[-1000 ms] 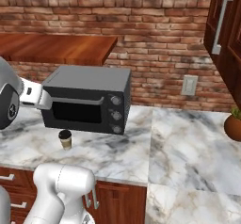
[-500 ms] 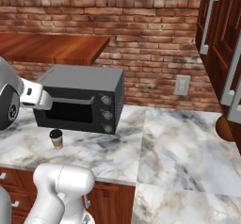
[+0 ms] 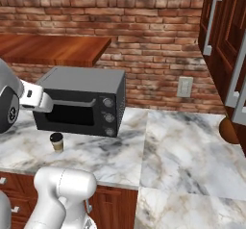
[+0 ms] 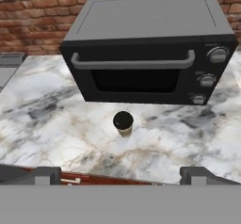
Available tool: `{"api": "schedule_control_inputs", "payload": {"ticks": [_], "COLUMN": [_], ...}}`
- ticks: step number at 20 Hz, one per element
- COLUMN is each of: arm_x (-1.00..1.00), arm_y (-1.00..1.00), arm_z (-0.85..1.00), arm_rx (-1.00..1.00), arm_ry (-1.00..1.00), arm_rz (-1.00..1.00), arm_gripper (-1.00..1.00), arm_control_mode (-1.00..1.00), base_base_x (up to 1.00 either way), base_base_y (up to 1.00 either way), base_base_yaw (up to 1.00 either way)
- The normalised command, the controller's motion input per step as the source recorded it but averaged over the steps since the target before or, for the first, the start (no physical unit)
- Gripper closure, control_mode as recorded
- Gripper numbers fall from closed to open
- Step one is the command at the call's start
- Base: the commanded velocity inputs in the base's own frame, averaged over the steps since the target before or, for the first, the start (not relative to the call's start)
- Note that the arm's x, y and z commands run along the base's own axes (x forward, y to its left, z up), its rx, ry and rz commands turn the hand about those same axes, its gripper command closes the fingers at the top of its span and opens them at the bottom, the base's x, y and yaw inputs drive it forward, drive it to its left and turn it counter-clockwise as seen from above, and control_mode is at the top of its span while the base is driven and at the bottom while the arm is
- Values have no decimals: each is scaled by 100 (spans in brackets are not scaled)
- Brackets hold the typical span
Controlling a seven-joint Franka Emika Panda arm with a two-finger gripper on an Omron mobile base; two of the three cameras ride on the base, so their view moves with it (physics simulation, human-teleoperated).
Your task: Move the drinks to the dining counter.
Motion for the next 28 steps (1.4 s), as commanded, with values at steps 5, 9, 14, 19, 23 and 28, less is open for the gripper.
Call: {"api": "schedule_control_inputs", "payload": {"ticks": [5,9,14,19,23,28], "arm_x": [12,2,0,0,4,9], "arm_y": [0,3,1,0,0,0], "arm_z": [-18,-36,-27,-34,-50,-41], "arm_rx": [0,-2,-8,-4,0,0], "arm_ry": [4,10,10,7,12,10], "arm_rz": [0,0,0,0,0,0], "arm_gripper": [-100,-100,-100,-100,-100,-100], "arm_control_mode": [-100,-100,-100,-100,-100,-100], "base_base_x": [25,0,0,0,0,0], "base_base_y": [0,0,0,0,0,0], "base_base_yaw": [0,0,0,0,0,0]}}
